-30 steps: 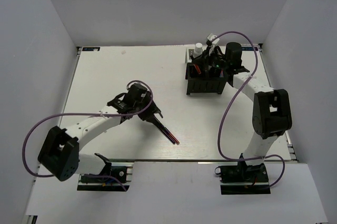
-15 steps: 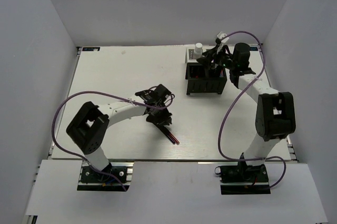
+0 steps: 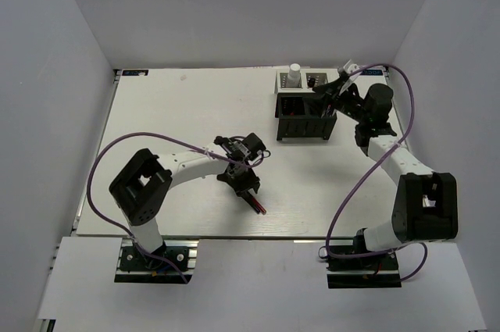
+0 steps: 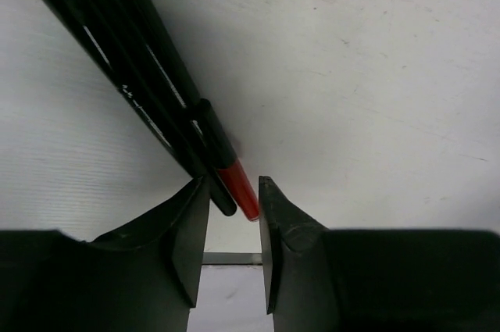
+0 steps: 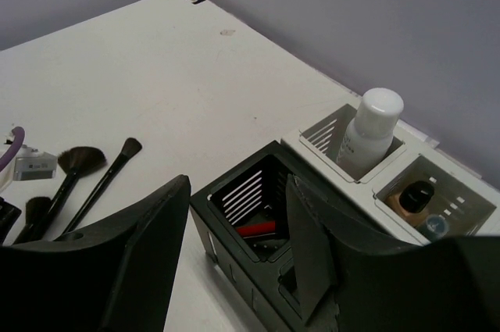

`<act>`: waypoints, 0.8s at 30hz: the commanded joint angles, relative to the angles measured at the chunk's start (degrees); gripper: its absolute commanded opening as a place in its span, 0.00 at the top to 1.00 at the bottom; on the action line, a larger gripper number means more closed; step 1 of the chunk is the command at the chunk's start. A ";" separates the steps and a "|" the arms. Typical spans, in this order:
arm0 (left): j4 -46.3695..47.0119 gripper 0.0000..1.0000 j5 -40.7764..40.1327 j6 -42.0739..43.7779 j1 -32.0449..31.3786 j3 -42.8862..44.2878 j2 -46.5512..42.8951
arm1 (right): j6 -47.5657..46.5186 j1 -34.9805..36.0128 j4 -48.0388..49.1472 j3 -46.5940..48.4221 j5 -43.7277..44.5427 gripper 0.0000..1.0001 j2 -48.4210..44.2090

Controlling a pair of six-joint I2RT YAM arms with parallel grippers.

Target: Organize the makeup

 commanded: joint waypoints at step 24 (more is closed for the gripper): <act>0.06 0.66 -1.66 1.01 -0.38 2.64 6.03 | 5.11 -4.59 3.85 -3.28 -3.36 0.41 -5.18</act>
